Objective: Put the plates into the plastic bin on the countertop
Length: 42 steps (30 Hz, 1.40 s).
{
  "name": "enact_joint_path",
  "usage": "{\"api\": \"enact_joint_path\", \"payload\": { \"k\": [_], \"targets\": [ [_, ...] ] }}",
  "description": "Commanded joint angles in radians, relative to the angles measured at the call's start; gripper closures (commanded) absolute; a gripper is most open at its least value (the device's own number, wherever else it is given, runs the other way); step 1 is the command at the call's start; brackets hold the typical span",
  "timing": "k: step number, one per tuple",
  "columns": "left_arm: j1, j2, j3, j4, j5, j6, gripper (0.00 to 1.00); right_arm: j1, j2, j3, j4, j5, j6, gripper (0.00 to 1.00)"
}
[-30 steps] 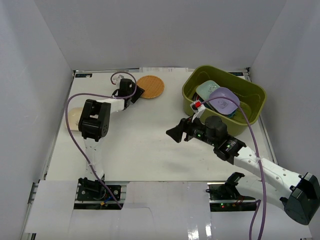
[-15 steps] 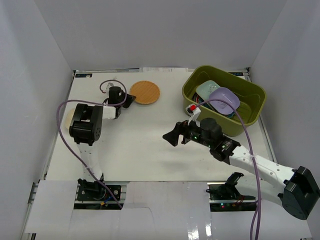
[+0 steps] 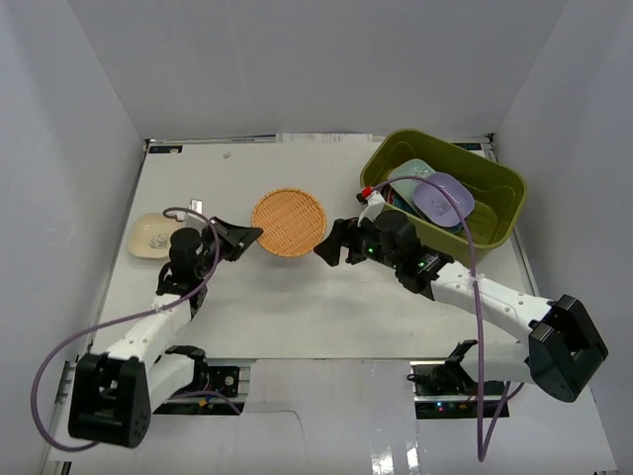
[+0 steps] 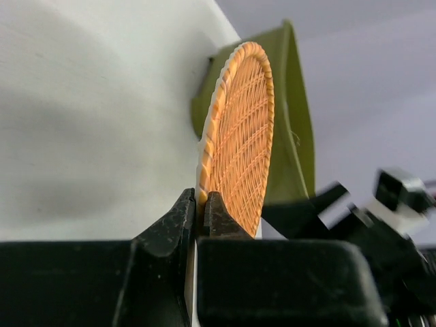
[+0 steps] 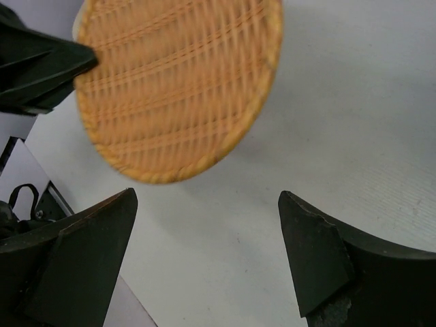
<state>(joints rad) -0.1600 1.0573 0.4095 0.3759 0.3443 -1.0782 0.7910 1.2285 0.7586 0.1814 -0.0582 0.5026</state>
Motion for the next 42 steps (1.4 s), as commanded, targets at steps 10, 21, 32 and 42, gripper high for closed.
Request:
{"api": "enact_joint_path", "payload": {
  "k": [10, 21, 32, 42],
  "targets": [
    [-0.004, -0.318, -0.005, -0.161, 0.392, 0.057, 0.96, -0.021, -0.047, 0.004, 0.071, 0.006, 0.099, 0.35],
    [-0.004, -0.371, 0.212, -0.672, 0.011, 0.314, 0.06, -0.284, -0.202, 0.062, 0.011, 0.034, 0.119, 0.92],
    [-0.003, -0.496, 0.204, -0.972, -0.695, 0.215, 0.02, -0.967, -0.183, 0.045, -0.008, -0.103, 0.230, 0.92],
    [0.065, -0.335, 0.146, -0.965, -0.837, 0.115, 0.02, -1.055, -0.150, -0.067, 0.069, -0.167, 0.284, 0.47]
  ]
}}
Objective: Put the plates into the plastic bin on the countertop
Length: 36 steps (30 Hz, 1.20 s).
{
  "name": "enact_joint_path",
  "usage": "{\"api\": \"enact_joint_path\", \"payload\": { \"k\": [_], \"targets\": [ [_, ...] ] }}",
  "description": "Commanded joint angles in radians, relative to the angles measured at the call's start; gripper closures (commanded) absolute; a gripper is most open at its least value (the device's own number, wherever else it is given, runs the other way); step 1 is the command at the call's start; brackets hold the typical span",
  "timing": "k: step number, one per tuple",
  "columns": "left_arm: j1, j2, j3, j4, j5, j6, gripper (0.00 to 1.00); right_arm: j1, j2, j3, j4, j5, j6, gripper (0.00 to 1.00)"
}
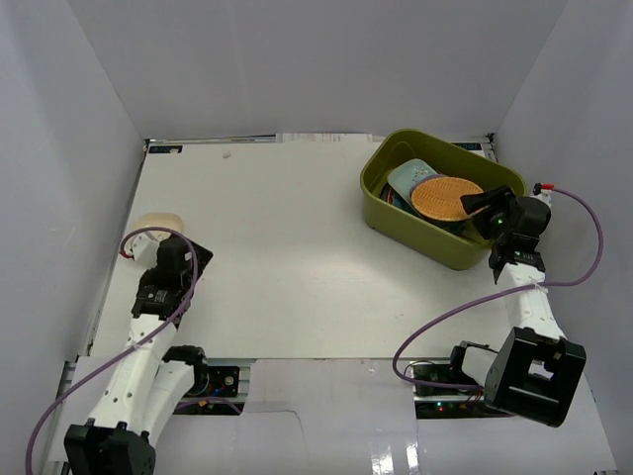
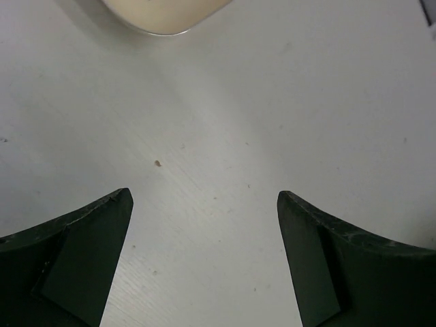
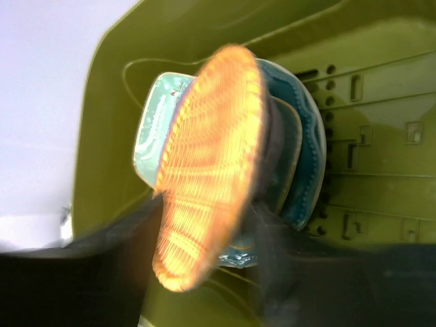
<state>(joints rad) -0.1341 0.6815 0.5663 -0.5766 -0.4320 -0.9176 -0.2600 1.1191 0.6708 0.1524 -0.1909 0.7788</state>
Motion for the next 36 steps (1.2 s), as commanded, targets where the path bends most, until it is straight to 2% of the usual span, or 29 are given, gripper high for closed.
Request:
{"api": "enact_joint_path", "payload": {
  "k": [1, 2, 4, 7, 13, 17, 23, 30, 31, 33, 34, 36],
  "targets": [
    [0.074, 0.055, -0.019, 0.010, -0.051, -0.055, 0.02, -0.004, -0.038, 0.042, 0.081, -0.041, -0.010, 0.34],
    [0.094, 0.082, -0.022, 0.027, -0.028, -0.056, 0.02, -0.004, -0.036, 0.053, 0.056, -0.059, -0.018, 0.17],
    [0.169, 0.117, -0.017, 0.090, -0.011, -0.053, 0.02, -0.004, -0.047, 0.059, 0.050, -0.076, -0.024, 0.08],
    [0.230, 0.229, 0.035, 0.129, -0.028, -0.055, 0.02, -0.004, -0.100, 0.058, 0.044, -0.091, -0.021, 0.02],
    [0.338, 0.440, 0.119, 0.188, -0.042, -0.008, 0.02, -0.002, -0.225, 0.093, -0.002, -0.178, -0.053, 0.02],
    [0.404, 0.574, 0.167, 0.250, -0.037, 0.074, 0.03, 0.021, -0.263, 0.061, 0.044, -0.278, -0.052, 0.02],
    [0.447, 0.725, 0.234, 0.303, 0.013, 0.132, 0.11, 0.149, -0.295, 0.041, 0.046, -0.328, -0.099, 0.05],
    [0.450, 0.834, 0.277, 0.311, 0.042, 0.145, 0.43, 0.358, -0.305, 0.046, 0.022, -0.279, -0.150, 0.07],
    [0.452, 0.837, 0.279, 0.314, 0.045, 0.148, 0.57, 0.376, -0.301, 0.050, 0.022, -0.271, -0.151, 0.07],
    [0.450, 0.837, 0.283, 0.316, 0.056, 0.167, 0.73, 0.430, -0.288, 0.053, 0.029, -0.257, -0.157, 0.08],
    [0.450, 0.828, 0.284, 0.314, 0.061, 0.177, 0.89, 0.453, -0.282, 0.058, 0.030, -0.248, -0.161, 0.08],
    [0.452, 0.811, 0.285, 0.308, 0.085, 0.194, 1.00, 0.525, -0.248, 0.064, 0.036, -0.226, -0.164, 0.08]
  ]
}}
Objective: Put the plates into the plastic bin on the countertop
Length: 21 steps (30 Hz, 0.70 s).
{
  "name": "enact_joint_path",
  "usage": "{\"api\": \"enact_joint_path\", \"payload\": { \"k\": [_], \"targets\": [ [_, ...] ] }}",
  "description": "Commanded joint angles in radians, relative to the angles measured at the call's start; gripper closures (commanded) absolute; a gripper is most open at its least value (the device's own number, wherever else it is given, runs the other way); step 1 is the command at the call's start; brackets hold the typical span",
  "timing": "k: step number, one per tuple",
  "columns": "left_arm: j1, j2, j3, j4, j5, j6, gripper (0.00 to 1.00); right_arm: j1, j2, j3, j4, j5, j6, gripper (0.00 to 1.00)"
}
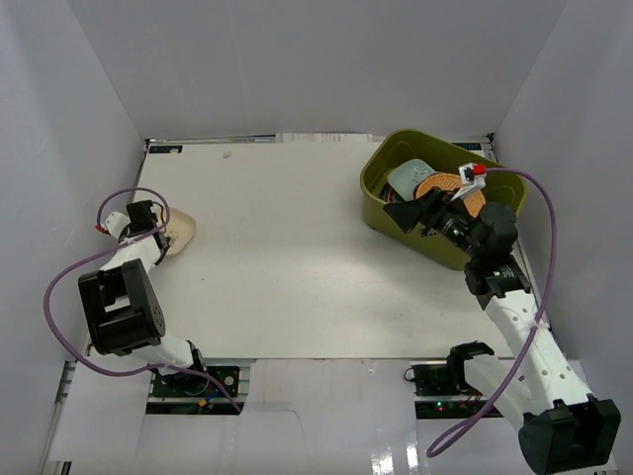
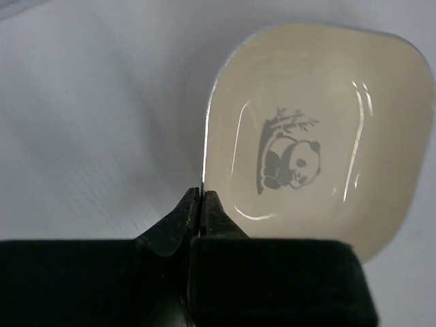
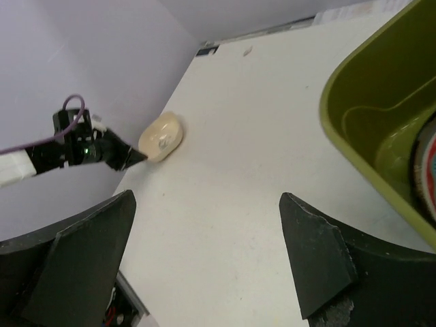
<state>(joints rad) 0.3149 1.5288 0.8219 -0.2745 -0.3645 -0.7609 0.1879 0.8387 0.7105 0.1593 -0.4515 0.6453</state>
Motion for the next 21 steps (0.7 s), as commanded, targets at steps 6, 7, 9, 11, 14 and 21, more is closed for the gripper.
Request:
{"api": "enact_joint_path", "payload": {
  "k": [6, 7, 9, 11, 14, 21],
  "targets": [
    [-0.023, -0.214, -0.013, 0.037, 0.228, 0.095, 1.00, 0.335, 0.193, 0.161, -0.049, 0.111, -0.147, 0.05],
    [-0.049, -0.243, -0.036, 0.041, 0.252, 0.104, 1.00, 0.369, 0.218, 0.182, -0.062, 0.125, -0.168, 0.05],
    [-0.079, -0.333, -0.059, 0.041, 0.329, 0.123, 1.00, 0.450, 0.289, 0.254, -0.122, 0.170, -0.223, 0.03],
    [-0.123, -0.398, -0.102, 0.040, 0.390, 0.114, 1.00, 0.511, 0.333, 0.323, -0.158, 0.194, -0.265, 0.03],
    [-0.228, -0.518, -0.151, 0.032, 0.482, 0.112, 1.00, 0.561, 0.410, 0.375, -0.211, 0.252, -0.289, 0.04],
    [-0.419, -0.688, -0.220, -0.002, 0.591, 0.100, 1.00, 0.668, 0.618, 0.538, -0.319, 0.367, -0.351, 0.08]
  ]
}}
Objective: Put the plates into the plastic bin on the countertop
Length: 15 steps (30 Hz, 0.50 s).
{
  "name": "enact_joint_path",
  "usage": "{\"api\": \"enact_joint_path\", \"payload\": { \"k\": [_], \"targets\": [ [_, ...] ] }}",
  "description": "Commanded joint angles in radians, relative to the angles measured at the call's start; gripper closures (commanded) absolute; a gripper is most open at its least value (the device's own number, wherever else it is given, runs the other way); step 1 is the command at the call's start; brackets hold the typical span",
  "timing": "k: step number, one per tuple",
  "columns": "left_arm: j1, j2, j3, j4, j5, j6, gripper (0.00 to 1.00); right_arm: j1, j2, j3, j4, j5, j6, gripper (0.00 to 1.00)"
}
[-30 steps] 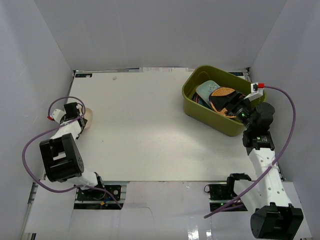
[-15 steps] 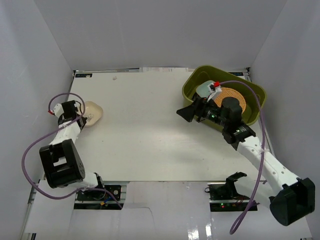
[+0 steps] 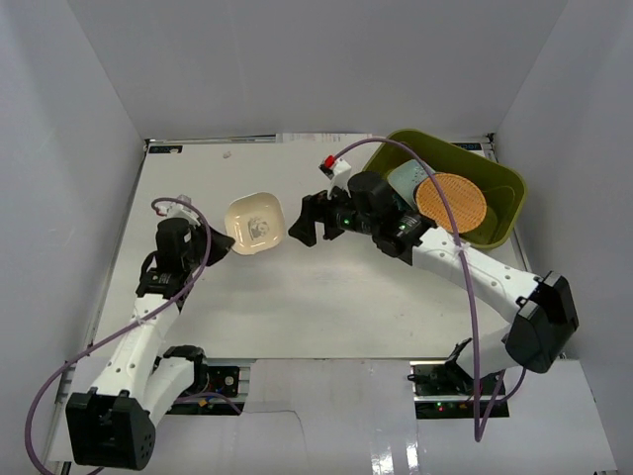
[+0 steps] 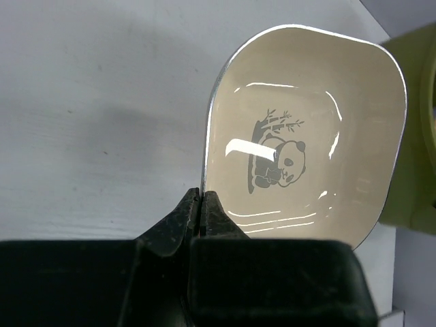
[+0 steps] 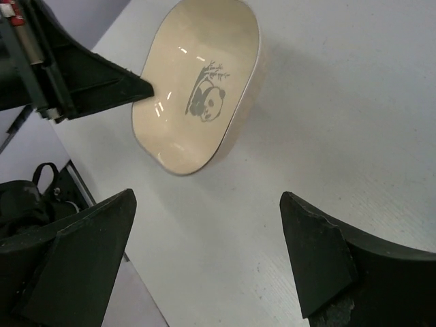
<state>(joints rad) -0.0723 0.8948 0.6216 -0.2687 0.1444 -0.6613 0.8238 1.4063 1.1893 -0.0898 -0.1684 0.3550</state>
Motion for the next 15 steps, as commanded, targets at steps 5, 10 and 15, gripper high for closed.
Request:
{"api": "enact_joint_path", "payload": {
  "k": [5, 10, 15],
  "targets": [
    [-0.072, -0.128, -0.019, -0.013, 0.132, 0.006, 1.00, 0.063, 0.134, 0.092, -0.076, 0.136, -0.059, 0.11],
    [-0.081, -0.148, -0.010, -0.018, 0.204, 0.037, 1.00, 0.063, 0.152, 0.073, -0.025, 0.210, -0.024, 0.69],
    [-0.083, -0.146, -0.005, -0.035, 0.294, 0.080, 0.52, 0.061, 0.137, 0.073, -0.002, 0.328, -0.020, 0.92]
  ]
}}
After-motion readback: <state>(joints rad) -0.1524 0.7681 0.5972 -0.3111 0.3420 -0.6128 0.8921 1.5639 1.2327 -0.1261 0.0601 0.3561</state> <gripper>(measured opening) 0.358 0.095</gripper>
